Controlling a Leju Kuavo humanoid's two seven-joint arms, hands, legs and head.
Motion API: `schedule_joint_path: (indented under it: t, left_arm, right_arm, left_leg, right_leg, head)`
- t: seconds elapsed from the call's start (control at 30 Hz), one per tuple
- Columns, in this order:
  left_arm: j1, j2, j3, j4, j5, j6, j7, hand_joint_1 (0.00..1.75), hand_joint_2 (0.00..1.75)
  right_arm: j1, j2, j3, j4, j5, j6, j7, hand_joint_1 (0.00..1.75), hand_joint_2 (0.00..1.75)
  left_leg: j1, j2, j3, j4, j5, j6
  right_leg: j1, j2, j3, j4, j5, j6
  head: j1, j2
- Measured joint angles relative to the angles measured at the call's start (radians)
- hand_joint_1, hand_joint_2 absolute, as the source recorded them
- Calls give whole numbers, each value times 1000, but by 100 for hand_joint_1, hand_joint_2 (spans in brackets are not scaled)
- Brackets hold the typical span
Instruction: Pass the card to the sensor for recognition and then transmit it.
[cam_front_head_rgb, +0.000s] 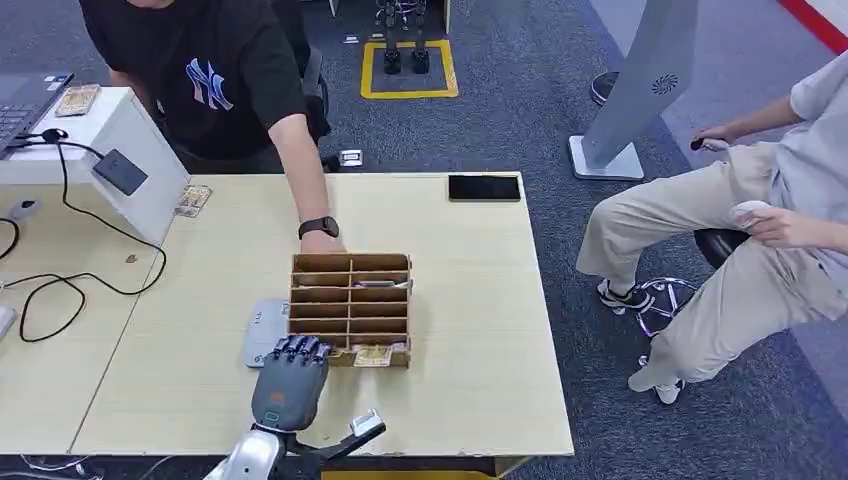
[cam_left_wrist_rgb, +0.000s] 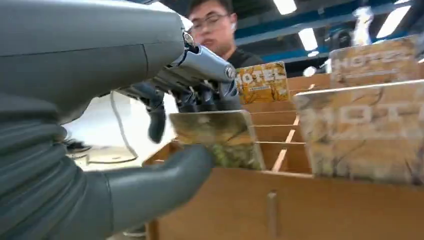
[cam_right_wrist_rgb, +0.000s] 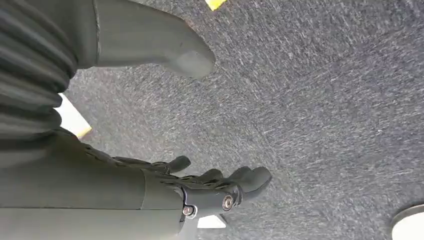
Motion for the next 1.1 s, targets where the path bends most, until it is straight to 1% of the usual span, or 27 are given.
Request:
schedule_joint_path:
  t: [0.07,0.17,0.33,0.67,0.83,0.97,1.0,1.1]
  left_arm:
    - [0,-12,23,0,0,-20,0,175,175]
    - [2,-23,44,0,0,-29,0,175,175]
    - [11,-34,66,0,0,-28,1,175,175]
    - [19,-41,82,0,0,-17,1,175,175]
    - [27,-41,86,0,0,11,-2,175,175]
    - [42,-46,105,-5,29,69,-34,175,175]
    - [47,-49,113,-9,46,80,-51,175,175]
    - [62,-57,133,-32,88,91,-82,175,175]
  right_arm:
    - [0,3,0,-4,0,3,6,0,175]
    - [0,5,0,-6,1,3,11,0,175]
    - [0,5,1,-5,5,3,14,0,175]
    - [0,5,6,-3,6,-2,12,0,175]
    - [0,5,8,3,10,-15,4,0,175]
    - [0,4,10,16,13,-32,-4,0,175]
    - [0,3,10,19,15,-35,-5,0,175]
    - [0,2,15,27,20,-41,-5,0,175]
  left_leg:
    - [0,0,1,0,0,0]
    - [0,0,1,0,0,0]
    - [0,0,2,0,0,0]
    - [0,0,3,0,0,0]
    - [0,0,3,0,0,0]
    - [0,0,3,0,0,0]
    - [0,0,3,0,0,0]
    - [0,0,3,0,0,0]
  right_leg:
    - [0,0,1,0,0,0]
    - [0,0,1,0,0,0]
    - [0,0,2,0,0,0]
    - [0,0,3,0,0,0]
    - [0,0,3,0,0,0]
    - [0,0,3,0,0,0]
    - [0,0,3,0,0,0]
    - [0,0,3,0,0,0]
  head:
    - [0,0]
    - [0,0]
    - [1,0]
    - [0,0]
    - [0,0]
    - [0,0]
    - [0,0]
    - [0,0]
